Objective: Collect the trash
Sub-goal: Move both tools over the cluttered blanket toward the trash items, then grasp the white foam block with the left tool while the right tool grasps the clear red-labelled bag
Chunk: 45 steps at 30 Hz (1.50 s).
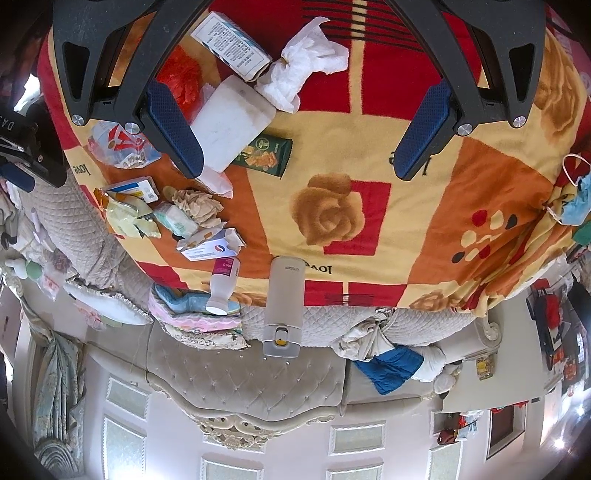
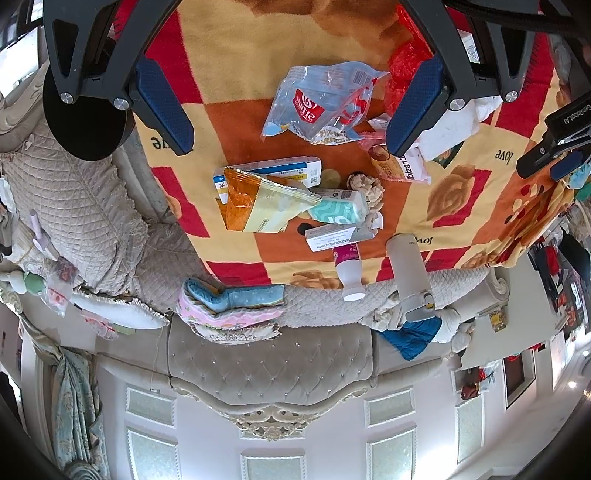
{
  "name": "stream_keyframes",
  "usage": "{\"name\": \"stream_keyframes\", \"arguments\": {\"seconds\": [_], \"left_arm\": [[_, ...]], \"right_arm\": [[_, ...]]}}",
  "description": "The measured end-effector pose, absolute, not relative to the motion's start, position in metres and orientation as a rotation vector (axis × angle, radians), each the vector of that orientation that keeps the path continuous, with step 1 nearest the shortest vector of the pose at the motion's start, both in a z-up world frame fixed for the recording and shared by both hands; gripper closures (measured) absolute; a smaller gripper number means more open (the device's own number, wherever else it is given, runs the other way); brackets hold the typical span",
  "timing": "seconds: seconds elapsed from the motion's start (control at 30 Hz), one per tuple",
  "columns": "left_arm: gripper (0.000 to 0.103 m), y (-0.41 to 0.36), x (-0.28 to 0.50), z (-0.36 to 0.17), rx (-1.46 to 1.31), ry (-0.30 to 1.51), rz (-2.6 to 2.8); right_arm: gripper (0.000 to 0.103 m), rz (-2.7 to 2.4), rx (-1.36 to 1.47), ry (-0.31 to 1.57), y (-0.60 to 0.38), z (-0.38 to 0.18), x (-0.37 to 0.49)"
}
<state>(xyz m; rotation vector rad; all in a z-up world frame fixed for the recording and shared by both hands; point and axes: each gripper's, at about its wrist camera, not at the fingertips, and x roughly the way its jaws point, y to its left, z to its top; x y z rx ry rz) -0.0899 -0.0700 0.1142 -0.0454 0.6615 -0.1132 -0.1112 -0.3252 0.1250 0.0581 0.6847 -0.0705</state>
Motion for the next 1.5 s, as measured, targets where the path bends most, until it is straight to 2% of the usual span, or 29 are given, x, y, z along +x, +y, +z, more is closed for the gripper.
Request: {"name": "stream_keyframes", "arguments": {"seconds": [1.5], "left_arm": [[0.001, -0.082, -0.086, 0.099, -0.042, 0.719, -0.176]], "right_arm": [[0.000, -0.088, 0.082, 0.719, -0.336, 0.114, -0.103]]}}
